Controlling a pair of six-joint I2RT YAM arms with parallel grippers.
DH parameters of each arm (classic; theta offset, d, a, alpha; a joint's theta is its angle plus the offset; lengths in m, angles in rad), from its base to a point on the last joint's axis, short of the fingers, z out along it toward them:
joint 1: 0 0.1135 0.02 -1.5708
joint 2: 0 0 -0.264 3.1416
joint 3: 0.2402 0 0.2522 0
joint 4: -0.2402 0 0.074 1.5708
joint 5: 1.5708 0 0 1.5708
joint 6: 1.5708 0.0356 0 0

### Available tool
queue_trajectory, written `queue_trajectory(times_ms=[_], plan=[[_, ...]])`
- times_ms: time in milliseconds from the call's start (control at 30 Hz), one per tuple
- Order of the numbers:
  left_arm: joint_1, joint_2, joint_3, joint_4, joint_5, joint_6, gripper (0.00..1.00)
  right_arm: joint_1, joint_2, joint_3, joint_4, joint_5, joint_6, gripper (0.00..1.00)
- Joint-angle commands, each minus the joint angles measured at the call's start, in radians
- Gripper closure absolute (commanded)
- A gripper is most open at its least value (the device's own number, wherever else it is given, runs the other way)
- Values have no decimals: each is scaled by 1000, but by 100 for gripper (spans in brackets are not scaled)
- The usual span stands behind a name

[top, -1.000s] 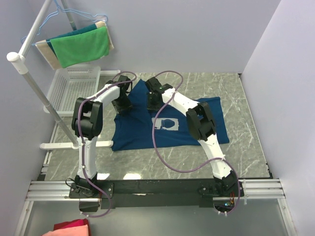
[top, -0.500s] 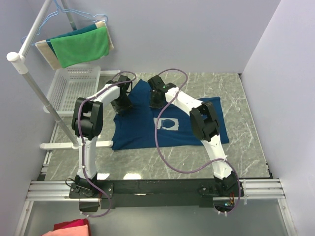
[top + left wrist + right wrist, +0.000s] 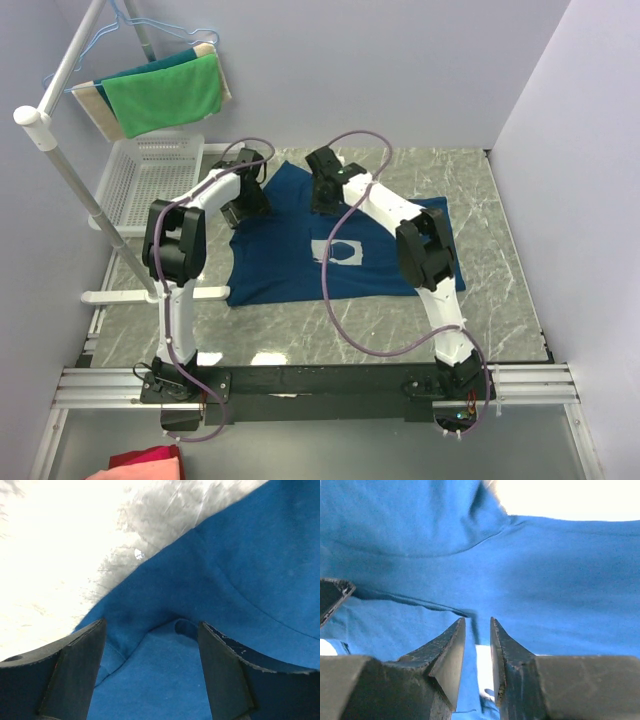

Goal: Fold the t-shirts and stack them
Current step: Fold the tshirt

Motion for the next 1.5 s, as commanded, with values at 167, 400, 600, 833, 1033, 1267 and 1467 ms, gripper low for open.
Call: queue_trajectory(times_ms=[167, 400, 600, 833, 1033, 1267, 1467], plan=[[1, -36, 147, 25, 10, 77, 18, -189, -166, -27, -68, 111, 80, 63], [2, 94, 409, 0, 20, 140, 2, -355, -160, 27, -157, 129, 86, 55], [4, 220, 572, 73, 73, 152, 1, -433, -135, 46, -188, 99, 107, 60], [2, 279, 498, 342, 103, 166, 1, -449, -158, -11, -139, 39, 98, 62], [2, 442, 698, 350, 63, 260, 1, -449, -181, -71, -156, 34, 115, 64], [-5, 491, 733, 385, 8, 310, 1, -450, -190, -114, -163, 33, 121, 66], [-45, 527, 781, 324, -40, 433, 4, -449, -158, -68, -176, -4, 136, 69]])
